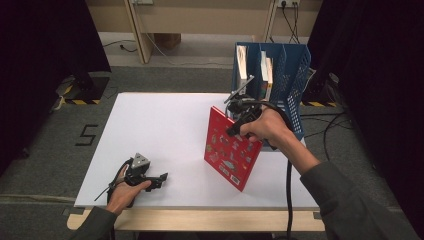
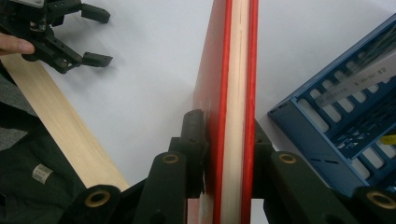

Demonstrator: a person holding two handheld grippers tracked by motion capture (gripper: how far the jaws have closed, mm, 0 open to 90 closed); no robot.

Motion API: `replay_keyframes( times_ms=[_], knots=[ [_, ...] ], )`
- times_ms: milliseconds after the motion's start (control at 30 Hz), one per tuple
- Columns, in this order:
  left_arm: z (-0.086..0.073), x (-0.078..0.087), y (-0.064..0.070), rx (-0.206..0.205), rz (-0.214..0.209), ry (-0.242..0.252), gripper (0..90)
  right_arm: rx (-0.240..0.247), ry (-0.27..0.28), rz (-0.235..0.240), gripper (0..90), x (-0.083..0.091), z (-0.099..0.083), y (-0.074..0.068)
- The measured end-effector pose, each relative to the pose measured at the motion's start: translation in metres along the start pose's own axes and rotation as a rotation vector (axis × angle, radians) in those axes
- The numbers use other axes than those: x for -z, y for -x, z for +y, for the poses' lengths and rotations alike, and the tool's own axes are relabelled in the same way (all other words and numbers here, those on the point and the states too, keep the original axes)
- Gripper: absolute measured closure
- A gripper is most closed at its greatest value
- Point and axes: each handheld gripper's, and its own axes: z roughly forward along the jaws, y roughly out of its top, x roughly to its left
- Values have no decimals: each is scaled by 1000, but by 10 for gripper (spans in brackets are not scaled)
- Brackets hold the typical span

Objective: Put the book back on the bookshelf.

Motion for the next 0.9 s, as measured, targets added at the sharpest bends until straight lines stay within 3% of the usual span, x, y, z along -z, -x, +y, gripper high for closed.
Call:
replay_keyframes(
  times_ms=[267, 433, 700, 900],
  knots=[
    [0, 0, 0, -6, -1, -4, 139, 13, -37, -9, 750, -5, 1, 2],
    [1, 0, -2, -59, 24, -18, 149, 24, -30, -6, 750, -6, -1, 1],
    [1, -1, -5, -60, 35, -21, 139, 8, -60, -5, 741, -11, -2, 4],
    [1, -1, -5, -60, 35, -22, 138, 27, -68, -2, 747, -13, -2, 3]
  ],
)
